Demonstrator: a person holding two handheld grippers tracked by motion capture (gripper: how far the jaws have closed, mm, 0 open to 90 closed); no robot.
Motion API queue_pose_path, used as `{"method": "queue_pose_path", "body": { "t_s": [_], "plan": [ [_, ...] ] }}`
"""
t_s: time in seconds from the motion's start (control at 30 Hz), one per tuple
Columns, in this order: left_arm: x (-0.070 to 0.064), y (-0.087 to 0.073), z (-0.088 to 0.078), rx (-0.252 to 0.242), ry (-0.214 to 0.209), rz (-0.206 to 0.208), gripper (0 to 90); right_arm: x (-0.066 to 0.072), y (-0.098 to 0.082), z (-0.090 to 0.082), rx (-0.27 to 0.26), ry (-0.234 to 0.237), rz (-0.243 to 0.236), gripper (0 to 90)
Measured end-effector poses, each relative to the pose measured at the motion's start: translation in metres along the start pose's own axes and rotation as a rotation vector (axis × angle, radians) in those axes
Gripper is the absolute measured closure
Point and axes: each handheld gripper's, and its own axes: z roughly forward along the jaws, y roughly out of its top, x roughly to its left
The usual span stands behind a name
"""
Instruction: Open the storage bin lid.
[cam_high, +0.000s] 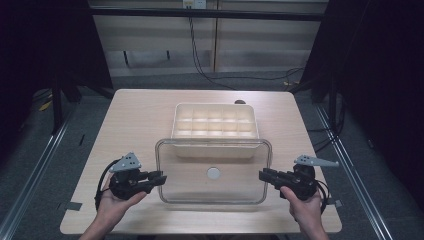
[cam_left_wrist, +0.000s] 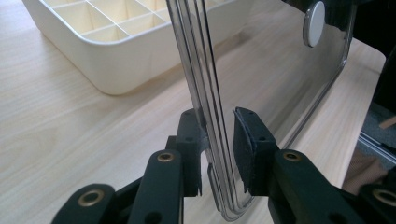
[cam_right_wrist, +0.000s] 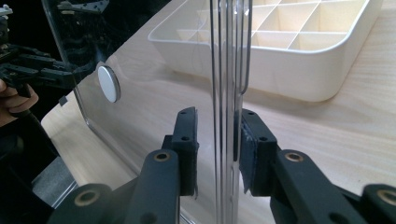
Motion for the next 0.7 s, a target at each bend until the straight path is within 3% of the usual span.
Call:
{"method": "queue_pose_path", "body": {
  "t_s": [0.37, 0.7],
  "plan": [
    [-0.007, -0.015, -0.002, 0.042, -0.012, -0.008, 71.9, 0.011, -0.017, -0.004, 0.035, -0.001, -0.004, 71.4],
    [-0.006, -0.027, 0.004, 0.066, -0.026, -0.026, 71.6, 0.007, -0.028, 0.002, 0.062, 0.007, 0.01, 71.4]
  ]
}}
